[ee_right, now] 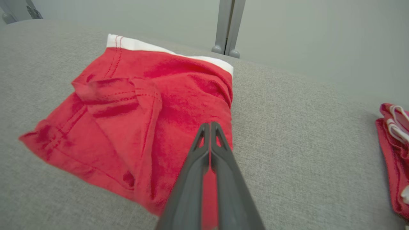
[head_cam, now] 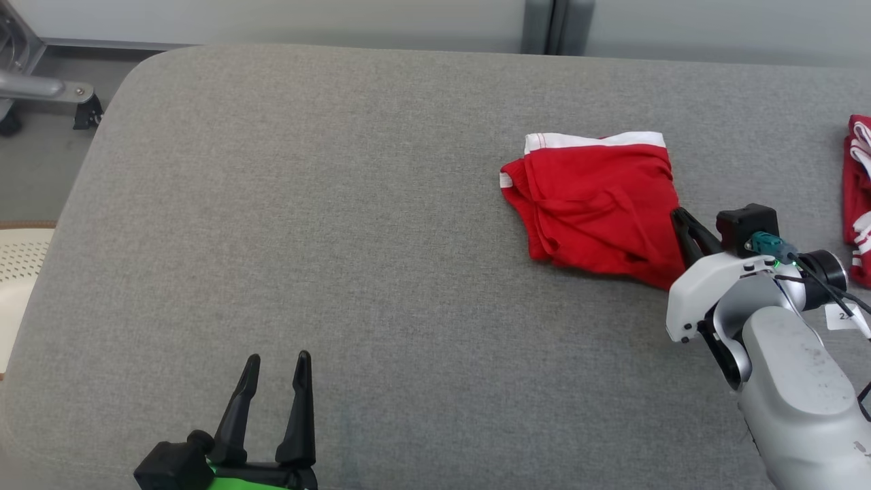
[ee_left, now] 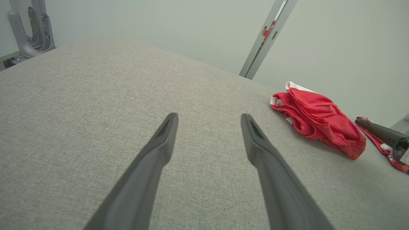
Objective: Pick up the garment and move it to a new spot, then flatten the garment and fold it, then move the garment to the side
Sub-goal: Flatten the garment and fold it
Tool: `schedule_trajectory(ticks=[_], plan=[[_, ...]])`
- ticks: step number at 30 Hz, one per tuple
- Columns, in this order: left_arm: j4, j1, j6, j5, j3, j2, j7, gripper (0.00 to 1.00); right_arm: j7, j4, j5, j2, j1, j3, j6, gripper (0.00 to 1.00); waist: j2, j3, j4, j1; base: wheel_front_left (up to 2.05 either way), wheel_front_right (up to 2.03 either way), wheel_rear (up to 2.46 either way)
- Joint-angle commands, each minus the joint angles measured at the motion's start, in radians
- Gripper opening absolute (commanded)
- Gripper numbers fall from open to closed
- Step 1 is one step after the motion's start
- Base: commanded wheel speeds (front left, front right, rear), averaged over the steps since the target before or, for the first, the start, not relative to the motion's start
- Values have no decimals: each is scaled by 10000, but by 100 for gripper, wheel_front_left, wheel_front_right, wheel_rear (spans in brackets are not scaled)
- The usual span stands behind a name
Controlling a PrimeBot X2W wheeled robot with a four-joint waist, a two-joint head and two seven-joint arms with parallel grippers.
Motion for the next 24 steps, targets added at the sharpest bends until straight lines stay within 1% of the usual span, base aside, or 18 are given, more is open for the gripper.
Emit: schedule_trajectory(ticks=[1, 6, 11, 17, 19, 21, 24], plan=[[23, -166, -36, -68, -55, -1, -24, 100, -94, 331, -62, -13, -259, 85, -19, 0, 0, 122, 176, 0, 0, 0, 0], [141, -191, -36, -95, -44, -2, -24, 100, -352, 1275, -24, 102, -719, 546, -19, 0, 0, 37, 304, 0, 0, 0, 0], [196, -42, -36, -120, 29, -3, -24, 100, -627, 1761, 559, 304, -812, 1612, -19, 0, 0, -217, 311, 0, 0, 0, 0], [202, 240, -36, -92, 159, -1, -24, 100, -534, 1831, 1615, 257, -438, 3596, -19, 0, 0, -697, 118, 0, 0, 0, 0], [195, 317, -36, -42, 193, -1, -24, 100, -561, 1731, 1914, 188, -361, 4036, -19, 0, 0, -866, 33, 0, 0, 0, 0], [197, 433, -36, 15, 239, 1, -24, 100, -822, 1580, 2212, 133, -222, 4274, -19, 0, 0, -1066, -55, 0, 0, 0, 0], [211, 605, -36, 111, 400, 2, -24, 100, -1339, 1330, 2460, 27, 42, 4131, -19, 0, 0, -1377, -189, 0, 0, 0, 0]])
